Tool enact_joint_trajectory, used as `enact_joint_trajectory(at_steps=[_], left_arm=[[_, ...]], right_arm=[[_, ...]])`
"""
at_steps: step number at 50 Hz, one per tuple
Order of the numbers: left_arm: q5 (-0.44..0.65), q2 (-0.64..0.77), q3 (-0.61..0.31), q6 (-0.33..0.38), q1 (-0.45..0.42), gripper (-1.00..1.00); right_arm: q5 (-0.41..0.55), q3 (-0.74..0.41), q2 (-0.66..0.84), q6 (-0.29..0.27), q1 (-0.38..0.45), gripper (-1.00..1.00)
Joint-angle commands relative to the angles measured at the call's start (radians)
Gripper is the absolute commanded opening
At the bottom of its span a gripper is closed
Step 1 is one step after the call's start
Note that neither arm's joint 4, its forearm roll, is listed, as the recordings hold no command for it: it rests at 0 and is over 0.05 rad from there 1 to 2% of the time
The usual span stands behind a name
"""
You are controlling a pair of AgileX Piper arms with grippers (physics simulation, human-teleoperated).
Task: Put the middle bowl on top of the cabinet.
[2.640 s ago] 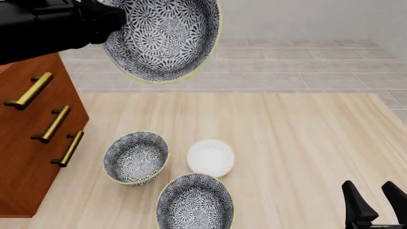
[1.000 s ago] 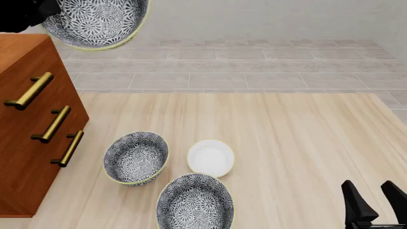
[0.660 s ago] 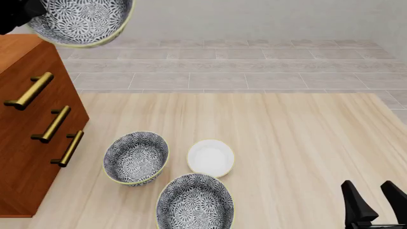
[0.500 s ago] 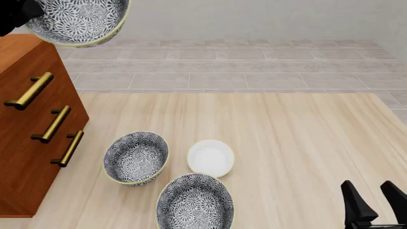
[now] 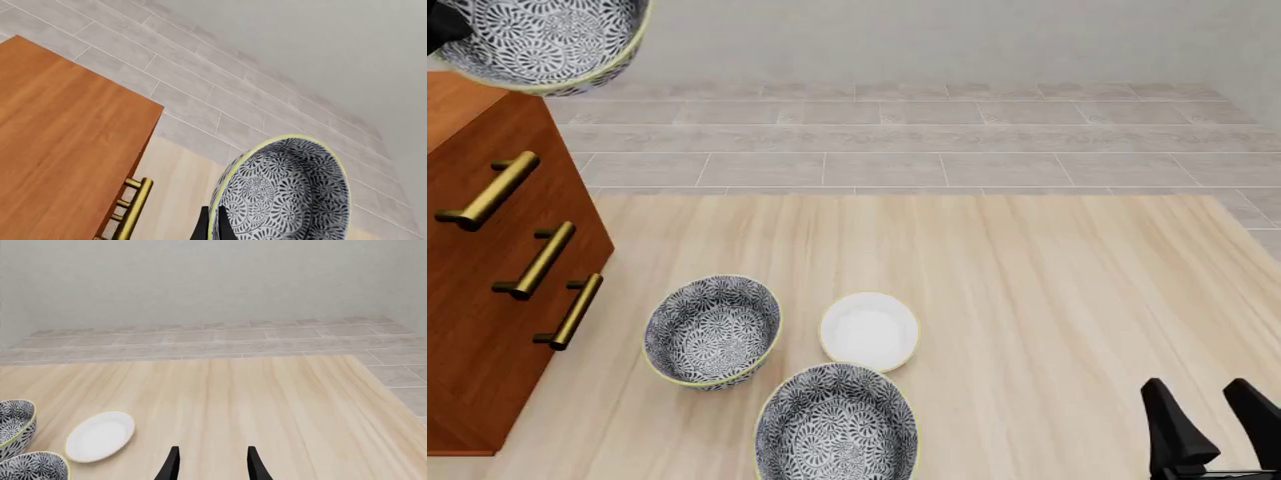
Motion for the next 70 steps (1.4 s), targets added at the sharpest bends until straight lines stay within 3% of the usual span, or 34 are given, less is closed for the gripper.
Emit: enact_joint_trajectory(at_steps=[1,42,70], left_arm=[[0.005,0.001,-0.012,-0.011,0.039,-1.00],[-0.033,0.074,-0.026,-0.034,0.197,-1.00],[0.005,0.109,-0.067,-0.053,0.294,-1.00]], right_arm=[[-0.002,0.000,0.000,0.001,0.004,1.00],[0.002,0.000,0.000,0.002,0.015,1.00],[0.000,0.000,0.000,-0.001,0.022,1.00]])
